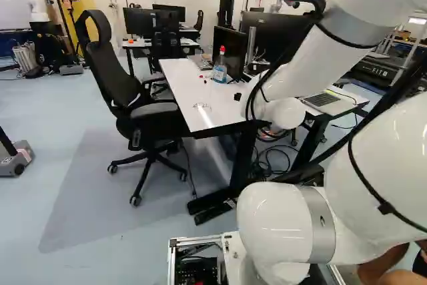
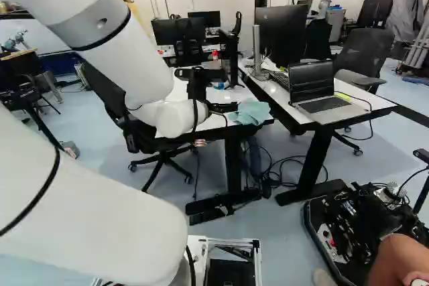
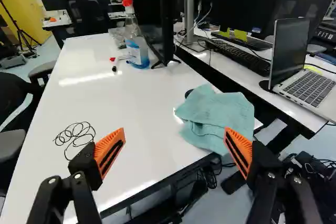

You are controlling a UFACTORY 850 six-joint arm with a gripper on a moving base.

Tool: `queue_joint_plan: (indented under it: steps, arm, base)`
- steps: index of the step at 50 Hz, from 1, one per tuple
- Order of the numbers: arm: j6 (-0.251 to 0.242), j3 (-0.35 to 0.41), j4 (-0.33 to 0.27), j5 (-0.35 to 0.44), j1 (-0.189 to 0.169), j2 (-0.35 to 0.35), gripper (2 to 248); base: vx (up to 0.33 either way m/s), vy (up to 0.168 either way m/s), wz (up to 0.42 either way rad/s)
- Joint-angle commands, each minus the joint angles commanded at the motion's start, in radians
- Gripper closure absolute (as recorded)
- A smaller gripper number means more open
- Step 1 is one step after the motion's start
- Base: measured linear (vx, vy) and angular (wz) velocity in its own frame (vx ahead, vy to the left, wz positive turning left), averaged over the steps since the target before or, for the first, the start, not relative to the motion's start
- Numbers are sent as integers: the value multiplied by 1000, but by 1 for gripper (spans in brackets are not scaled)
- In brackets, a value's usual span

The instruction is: Clean the table with the green towel

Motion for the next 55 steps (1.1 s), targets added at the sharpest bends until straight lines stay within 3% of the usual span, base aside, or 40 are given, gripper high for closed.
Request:
queue_joint_plan:
  steps: [30, 55]
  arm:
    - [0, -118, 0, -161, -95, -51, 3]
    - [0, -246, 0, -238, -139, -188, 3]
  base:
    - [0, 0, 0]
    - [0, 0, 0]
